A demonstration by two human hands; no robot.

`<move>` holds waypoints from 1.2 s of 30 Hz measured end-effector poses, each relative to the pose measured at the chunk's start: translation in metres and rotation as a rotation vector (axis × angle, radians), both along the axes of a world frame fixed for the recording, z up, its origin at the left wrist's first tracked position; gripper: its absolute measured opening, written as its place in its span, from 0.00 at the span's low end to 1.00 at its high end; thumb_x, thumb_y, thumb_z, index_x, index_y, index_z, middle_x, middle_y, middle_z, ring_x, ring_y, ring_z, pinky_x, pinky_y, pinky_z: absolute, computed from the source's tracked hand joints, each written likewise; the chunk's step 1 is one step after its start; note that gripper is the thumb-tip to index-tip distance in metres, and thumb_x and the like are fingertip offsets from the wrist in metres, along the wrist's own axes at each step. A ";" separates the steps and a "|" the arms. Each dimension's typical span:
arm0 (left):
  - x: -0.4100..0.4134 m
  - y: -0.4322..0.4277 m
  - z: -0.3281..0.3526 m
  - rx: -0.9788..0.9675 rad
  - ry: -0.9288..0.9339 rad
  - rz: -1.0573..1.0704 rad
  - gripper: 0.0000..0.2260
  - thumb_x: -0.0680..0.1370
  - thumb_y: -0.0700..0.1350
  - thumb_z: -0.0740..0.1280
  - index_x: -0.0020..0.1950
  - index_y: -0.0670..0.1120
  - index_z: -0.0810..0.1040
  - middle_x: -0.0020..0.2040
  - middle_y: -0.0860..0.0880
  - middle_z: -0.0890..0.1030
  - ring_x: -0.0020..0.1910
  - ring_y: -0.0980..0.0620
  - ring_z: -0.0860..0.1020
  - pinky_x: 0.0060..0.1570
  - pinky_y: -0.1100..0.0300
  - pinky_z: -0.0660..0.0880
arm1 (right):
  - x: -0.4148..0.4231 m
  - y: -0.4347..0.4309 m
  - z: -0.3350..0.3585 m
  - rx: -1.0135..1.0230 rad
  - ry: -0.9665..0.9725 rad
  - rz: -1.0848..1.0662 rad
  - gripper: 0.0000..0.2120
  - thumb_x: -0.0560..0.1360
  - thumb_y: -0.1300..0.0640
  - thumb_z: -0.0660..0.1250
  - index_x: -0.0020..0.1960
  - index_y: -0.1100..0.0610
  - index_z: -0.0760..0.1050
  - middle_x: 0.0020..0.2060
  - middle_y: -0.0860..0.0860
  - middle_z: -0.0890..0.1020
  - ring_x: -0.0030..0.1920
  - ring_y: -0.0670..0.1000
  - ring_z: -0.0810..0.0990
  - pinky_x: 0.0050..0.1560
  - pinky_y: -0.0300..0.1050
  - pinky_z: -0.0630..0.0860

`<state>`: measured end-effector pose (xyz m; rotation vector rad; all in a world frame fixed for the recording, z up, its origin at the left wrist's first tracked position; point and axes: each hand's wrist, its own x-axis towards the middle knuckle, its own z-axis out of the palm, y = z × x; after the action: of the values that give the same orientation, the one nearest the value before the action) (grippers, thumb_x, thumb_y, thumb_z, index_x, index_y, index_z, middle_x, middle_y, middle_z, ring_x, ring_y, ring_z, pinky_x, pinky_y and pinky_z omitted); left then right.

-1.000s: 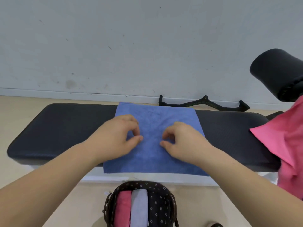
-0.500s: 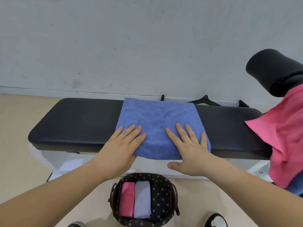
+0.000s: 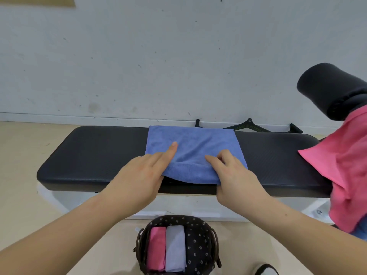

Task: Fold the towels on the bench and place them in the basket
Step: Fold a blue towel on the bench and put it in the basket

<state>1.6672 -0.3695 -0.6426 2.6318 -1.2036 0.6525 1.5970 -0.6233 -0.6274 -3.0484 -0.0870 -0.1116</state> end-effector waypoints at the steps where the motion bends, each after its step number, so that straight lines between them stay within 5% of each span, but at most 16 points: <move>1: 0.000 0.003 -0.002 0.023 0.031 -0.021 0.29 0.78 0.44 0.53 0.81 0.43 0.64 0.61 0.49 0.82 0.47 0.48 0.79 0.45 0.57 0.78 | -0.002 0.000 0.001 -0.010 0.019 -0.002 0.31 0.75 0.62 0.62 0.76 0.48 0.62 0.62 0.48 0.70 0.60 0.53 0.74 0.42 0.45 0.74; 3: -0.004 0.007 -0.008 0.086 0.120 -0.058 0.28 0.81 0.48 0.53 0.81 0.44 0.65 0.74 0.48 0.75 0.65 0.47 0.78 0.62 0.54 0.77 | -0.007 0.000 0.002 -0.005 0.070 -0.014 0.27 0.76 0.62 0.60 0.74 0.47 0.66 0.60 0.47 0.74 0.59 0.53 0.75 0.46 0.47 0.75; 6: -0.017 0.008 -0.020 0.206 0.208 -0.059 0.28 0.80 0.51 0.55 0.81 0.47 0.66 0.79 0.48 0.69 0.75 0.48 0.72 0.73 0.50 0.70 | -0.012 -0.003 0.003 0.034 0.100 -0.031 0.19 0.74 0.62 0.58 0.59 0.48 0.78 0.52 0.47 0.79 0.54 0.53 0.78 0.48 0.48 0.77; 9: -0.026 -0.003 -0.027 0.277 0.215 0.011 0.35 0.74 0.58 0.63 0.79 0.44 0.69 0.76 0.47 0.73 0.74 0.45 0.73 0.71 0.44 0.72 | -0.016 -0.002 0.003 0.152 0.091 -0.062 0.10 0.74 0.59 0.56 0.43 0.55 0.76 0.38 0.51 0.78 0.42 0.56 0.76 0.39 0.49 0.73; 14: -0.043 -0.035 -0.029 0.265 0.277 0.206 0.43 0.69 0.68 0.65 0.76 0.44 0.70 0.72 0.44 0.75 0.71 0.39 0.75 0.64 0.35 0.73 | -0.018 0.003 0.012 0.376 0.081 -0.129 0.14 0.76 0.58 0.58 0.33 0.60 0.63 0.26 0.51 0.67 0.31 0.53 0.63 0.33 0.49 0.63; 17: -0.046 -0.052 -0.029 0.207 0.187 0.156 0.28 0.72 0.56 0.69 0.68 0.43 0.78 0.71 0.43 0.77 0.68 0.38 0.76 0.62 0.37 0.74 | -0.017 0.003 0.019 0.434 0.110 -0.132 0.14 0.77 0.58 0.58 0.33 0.58 0.63 0.27 0.51 0.67 0.31 0.51 0.62 0.32 0.47 0.61; 20: -0.038 -0.060 -0.028 0.086 0.164 0.003 0.10 0.73 0.44 0.64 0.50 0.44 0.82 0.58 0.47 0.81 0.55 0.43 0.80 0.51 0.49 0.77 | -0.017 0.002 0.021 0.391 0.127 -0.092 0.14 0.77 0.57 0.59 0.33 0.58 0.64 0.27 0.51 0.67 0.31 0.52 0.63 0.32 0.47 0.61; 24: -0.038 -0.065 -0.023 0.006 0.327 0.014 0.18 0.77 0.50 0.51 0.49 0.46 0.79 0.48 0.52 0.80 0.47 0.49 0.78 0.40 0.52 0.76 | -0.023 0.001 0.011 0.259 0.106 0.006 0.06 0.72 0.51 0.64 0.42 0.53 0.73 0.38 0.47 0.75 0.39 0.52 0.73 0.38 0.48 0.73; 27: -0.039 -0.067 -0.011 -0.013 0.400 0.044 0.18 0.78 0.50 0.50 0.51 0.46 0.78 0.46 0.51 0.80 0.44 0.49 0.78 0.42 0.50 0.75 | -0.024 0.007 -0.008 0.026 0.078 0.025 0.24 0.70 0.38 0.69 0.60 0.49 0.71 0.54 0.46 0.72 0.55 0.51 0.75 0.47 0.47 0.73; 29: -0.040 -0.067 -0.008 -0.022 0.398 0.037 0.11 0.82 0.47 0.56 0.49 0.45 0.76 0.45 0.51 0.79 0.42 0.49 0.76 0.42 0.51 0.73 | -0.021 0.013 -0.019 -0.078 0.039 0.011 0.29 0.67 0.35 0.74 0.59 0.52 0.73 0.53 0.49 0.74 0.53 0.55 0.77 0.46 0.50 0.74; 32: -0.039 -0.063 -0.012 -0.013 0.358 -0.024 0.10 0.80 0.48 0.56 0.44 0.45 0.73 0.39 0.51 0.75 0.37 0.49 0.71 0.36 0.50 0.72 | -0.016 0.017 -0.022 -0.184 -0.053 0.032 0.23 0.56 0.53 0.83 0.46 0.56 0.77 0.40 0.52 0.75 0.35 0.57 0.77 0.29 0.45 0.64; 36: -0.031 -0.048 -0.013 0.063 0.393 0.002 0.07 0.77 0.42 0.59 0.50 0.47 0.77 0.47 0.53 0.75 0.45 0.51 0.73 0.43 0.49 0.77 | -0.019 0.001 -0.006 -0.095 -0.036 -0.020 0.13 0.75 0.62 0.63 0.57 0.50 0.74 0.50 0.48 0.75 0.50 0.54 0.78 0.36 0.46 0.64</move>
<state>1.6363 -0.4175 -0.6560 2.6402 -1.1143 0.0865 1.5782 -0.6226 -0.6334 -3.1433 -0.0668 -0.1690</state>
